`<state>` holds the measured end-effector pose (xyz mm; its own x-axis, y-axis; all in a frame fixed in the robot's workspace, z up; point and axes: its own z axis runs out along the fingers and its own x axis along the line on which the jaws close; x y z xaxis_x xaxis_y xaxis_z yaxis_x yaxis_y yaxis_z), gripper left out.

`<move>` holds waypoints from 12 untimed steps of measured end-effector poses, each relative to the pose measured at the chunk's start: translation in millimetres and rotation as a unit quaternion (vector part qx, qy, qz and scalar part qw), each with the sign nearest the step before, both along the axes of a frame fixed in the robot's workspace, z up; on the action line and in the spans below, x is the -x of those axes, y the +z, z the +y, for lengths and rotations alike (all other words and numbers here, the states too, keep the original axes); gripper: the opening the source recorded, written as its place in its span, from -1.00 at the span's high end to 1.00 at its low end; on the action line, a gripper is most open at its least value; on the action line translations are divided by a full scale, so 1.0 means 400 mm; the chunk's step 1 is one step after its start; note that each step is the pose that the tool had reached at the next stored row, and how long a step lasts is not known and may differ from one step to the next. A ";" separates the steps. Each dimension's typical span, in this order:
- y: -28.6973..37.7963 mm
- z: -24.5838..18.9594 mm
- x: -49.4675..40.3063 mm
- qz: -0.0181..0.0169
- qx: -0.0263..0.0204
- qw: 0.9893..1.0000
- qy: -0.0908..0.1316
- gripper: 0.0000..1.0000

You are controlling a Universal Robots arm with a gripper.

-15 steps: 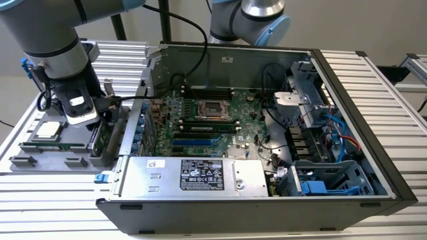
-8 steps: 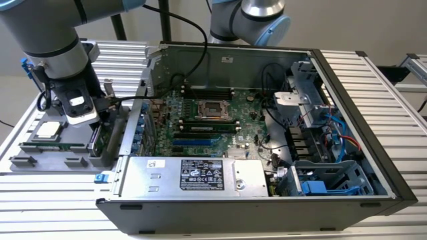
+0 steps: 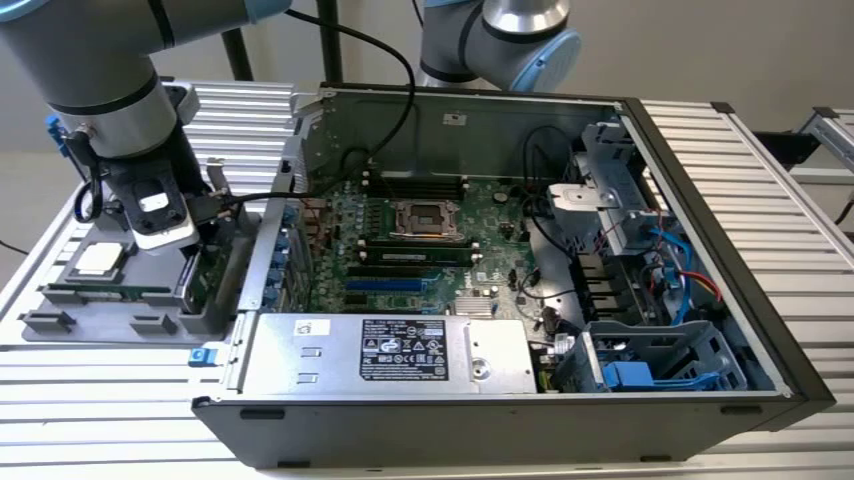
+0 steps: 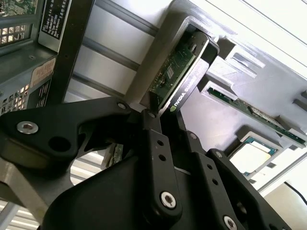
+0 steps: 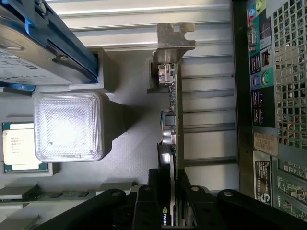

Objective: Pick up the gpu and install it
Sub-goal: 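Pick up the gpu and move the gpu toward the slot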

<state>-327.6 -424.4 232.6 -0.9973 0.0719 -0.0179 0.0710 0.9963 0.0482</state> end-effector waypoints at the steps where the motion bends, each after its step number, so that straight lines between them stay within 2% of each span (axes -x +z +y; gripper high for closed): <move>1: 0.000 0.000 0.000 0.000 0.000 1.000 0.000 1.00; 12: 0.000 0.000 0.000 0.000 0.000 1.000 0.000 1.00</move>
<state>-327.6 -424.4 232.5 -0.9973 0.0719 -0.0178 0.0709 0.9963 0.0482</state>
